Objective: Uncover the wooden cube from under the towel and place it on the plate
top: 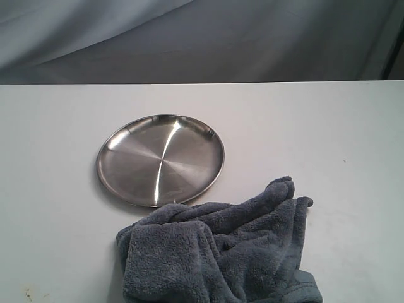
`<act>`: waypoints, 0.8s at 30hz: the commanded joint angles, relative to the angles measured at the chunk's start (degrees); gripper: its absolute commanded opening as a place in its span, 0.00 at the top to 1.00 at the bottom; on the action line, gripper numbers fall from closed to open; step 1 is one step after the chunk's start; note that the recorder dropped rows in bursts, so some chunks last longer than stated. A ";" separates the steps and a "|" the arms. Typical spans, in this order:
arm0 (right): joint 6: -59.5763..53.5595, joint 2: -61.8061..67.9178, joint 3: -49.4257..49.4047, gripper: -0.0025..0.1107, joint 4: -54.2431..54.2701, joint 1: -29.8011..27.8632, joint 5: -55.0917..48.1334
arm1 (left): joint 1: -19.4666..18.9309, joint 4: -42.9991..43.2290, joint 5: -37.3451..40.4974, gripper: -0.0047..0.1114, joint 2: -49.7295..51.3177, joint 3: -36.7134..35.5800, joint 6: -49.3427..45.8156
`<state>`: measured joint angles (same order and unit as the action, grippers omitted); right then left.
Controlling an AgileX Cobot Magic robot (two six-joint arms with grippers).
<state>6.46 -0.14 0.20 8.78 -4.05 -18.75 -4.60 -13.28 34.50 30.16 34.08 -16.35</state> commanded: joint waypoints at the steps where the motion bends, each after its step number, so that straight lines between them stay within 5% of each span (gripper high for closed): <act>1: -0.32 0.14 -0.20 0.98 -0.55 0.07 0.07 | 0.17 -17.20 7.84 0.96 8.04 3.58 -15.97; 10: -0.32 0.14 -0.20 0.98 -0.55 0.07 0.07 | 2.82 -23.57 10.10 0.96 15.40 3.60 -24.80; 24: -0.32 0.14 -0.20 0.98 -0.55 0.07 0.07 | 26.98 -0.95 16.08 0.96 23.94 13.40 -7.62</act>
<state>6.46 -0.14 0.20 8.78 -4.05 -18.75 19.14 -16.70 49.61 52.46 45.34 -26.50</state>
